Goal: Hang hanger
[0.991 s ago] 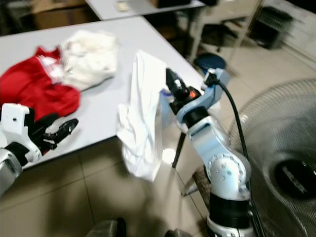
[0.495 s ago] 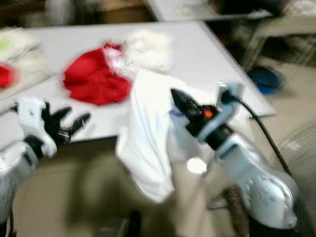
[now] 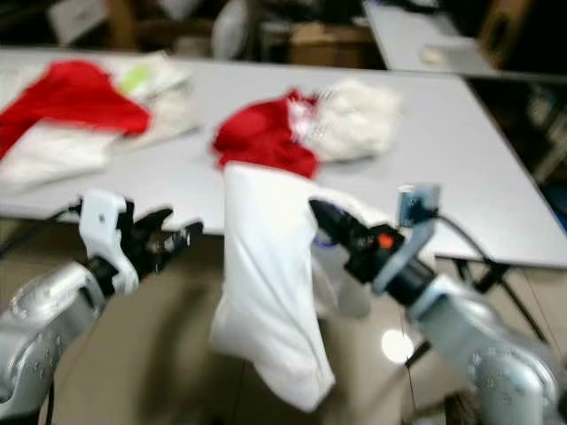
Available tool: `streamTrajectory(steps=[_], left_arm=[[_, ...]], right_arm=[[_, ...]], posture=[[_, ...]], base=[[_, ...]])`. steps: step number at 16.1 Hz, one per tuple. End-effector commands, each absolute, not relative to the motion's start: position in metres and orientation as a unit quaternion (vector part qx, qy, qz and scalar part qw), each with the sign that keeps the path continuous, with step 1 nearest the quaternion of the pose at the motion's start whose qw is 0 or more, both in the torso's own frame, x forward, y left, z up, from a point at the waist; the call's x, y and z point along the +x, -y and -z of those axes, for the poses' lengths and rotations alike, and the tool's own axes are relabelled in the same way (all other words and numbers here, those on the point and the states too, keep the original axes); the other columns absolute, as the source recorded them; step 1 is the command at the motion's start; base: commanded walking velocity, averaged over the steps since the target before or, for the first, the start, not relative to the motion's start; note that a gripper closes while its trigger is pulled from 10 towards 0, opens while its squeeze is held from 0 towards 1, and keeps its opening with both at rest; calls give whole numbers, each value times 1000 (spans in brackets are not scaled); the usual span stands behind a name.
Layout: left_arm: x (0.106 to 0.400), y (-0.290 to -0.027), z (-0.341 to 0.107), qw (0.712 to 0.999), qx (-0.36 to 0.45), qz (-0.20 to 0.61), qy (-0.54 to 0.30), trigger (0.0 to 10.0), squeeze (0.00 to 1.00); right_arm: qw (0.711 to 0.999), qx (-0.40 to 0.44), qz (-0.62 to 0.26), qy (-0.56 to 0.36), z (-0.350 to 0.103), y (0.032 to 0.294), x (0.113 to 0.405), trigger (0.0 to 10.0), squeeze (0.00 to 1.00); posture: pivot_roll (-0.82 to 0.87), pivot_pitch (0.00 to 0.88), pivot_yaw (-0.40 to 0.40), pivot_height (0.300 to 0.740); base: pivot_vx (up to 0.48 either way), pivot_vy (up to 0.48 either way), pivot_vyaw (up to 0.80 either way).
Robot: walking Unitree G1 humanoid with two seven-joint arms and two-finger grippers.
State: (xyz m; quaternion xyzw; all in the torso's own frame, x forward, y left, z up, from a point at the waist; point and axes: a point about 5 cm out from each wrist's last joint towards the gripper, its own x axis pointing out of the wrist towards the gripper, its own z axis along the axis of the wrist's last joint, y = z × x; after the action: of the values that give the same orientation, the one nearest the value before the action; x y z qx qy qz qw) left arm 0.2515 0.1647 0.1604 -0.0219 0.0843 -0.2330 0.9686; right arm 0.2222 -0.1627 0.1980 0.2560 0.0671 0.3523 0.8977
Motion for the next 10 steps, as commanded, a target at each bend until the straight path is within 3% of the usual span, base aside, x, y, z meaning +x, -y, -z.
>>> streamTrajectory(steps=[1,6,10], left_arm=[[250,-174,-156,974,-20,207,-92,10000,0],[240,-181,-162,974,-18,211,-81,10000,0],[238,-188,-166,974,-3,212,-81,10000,0]], right_arm=[[883,260,-386,-62,-203,158,219,10000,0],[866,255,-423,-78,-201,163,226,10000,0],[863,251,-429,-82,-196,160,230,10000,0]], posture=[[-71,0,-44,740],[-45,0,-99,740],[-35,0,-98,740]], base=[[0,0,800],[0,0,800],[0,0,800]])
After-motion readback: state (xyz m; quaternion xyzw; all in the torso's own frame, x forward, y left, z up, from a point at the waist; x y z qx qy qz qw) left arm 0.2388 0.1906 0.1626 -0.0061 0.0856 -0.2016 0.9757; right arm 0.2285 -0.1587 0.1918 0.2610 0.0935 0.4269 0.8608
